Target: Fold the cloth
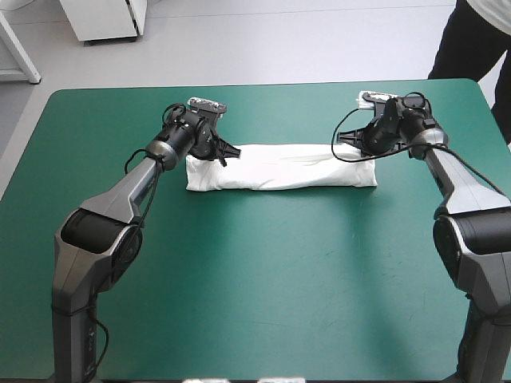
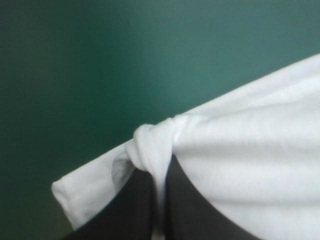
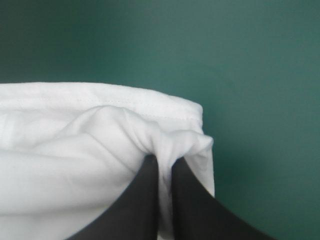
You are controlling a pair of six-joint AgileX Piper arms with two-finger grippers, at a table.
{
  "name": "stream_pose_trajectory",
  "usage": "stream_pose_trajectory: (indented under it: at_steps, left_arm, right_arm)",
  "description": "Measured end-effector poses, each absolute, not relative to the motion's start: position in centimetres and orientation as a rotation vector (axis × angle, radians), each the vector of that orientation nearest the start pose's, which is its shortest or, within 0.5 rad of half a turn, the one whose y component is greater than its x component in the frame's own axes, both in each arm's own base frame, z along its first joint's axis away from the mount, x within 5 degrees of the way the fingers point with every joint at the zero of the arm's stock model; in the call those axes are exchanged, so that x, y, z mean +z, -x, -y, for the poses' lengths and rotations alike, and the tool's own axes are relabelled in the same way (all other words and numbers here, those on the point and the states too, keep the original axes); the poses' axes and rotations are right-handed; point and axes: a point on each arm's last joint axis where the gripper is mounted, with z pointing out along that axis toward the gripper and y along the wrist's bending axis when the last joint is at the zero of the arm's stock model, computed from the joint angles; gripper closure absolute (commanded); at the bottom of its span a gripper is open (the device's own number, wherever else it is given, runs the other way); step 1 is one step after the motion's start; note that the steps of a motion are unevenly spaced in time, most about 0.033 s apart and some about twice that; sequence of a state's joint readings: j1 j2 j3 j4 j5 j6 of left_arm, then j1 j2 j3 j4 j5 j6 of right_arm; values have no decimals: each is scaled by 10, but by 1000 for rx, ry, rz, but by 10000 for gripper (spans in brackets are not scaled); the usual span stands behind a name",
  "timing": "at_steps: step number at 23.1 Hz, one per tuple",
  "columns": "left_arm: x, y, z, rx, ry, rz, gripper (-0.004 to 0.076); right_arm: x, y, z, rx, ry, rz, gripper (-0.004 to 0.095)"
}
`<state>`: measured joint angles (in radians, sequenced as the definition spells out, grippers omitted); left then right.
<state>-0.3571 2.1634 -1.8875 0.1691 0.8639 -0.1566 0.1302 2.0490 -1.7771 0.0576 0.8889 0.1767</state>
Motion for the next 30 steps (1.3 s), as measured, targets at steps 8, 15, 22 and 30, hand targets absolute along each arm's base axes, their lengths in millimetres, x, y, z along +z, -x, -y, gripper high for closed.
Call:
stream_pose_trajectory:
  at_steps: [8,15,22,30]
  left_arm:
    - [242,-463,159,43,-371,-2589,342]
    - [295,-463,157,55,-330,-2558,309]
    - [344,-442,177,-188,-430,-2458,729]
    - [297,-424,270,-374,-739,-2428,734]
  right_arm:
    - [254,-457,-65,166,-41,-2688,295]
    - [296,-443,-63,169,-27,-2624,351]
    - [350,-415,-49,150,-39,-2546,400]
    - [378,-391,0,166,-201,-2551,415]
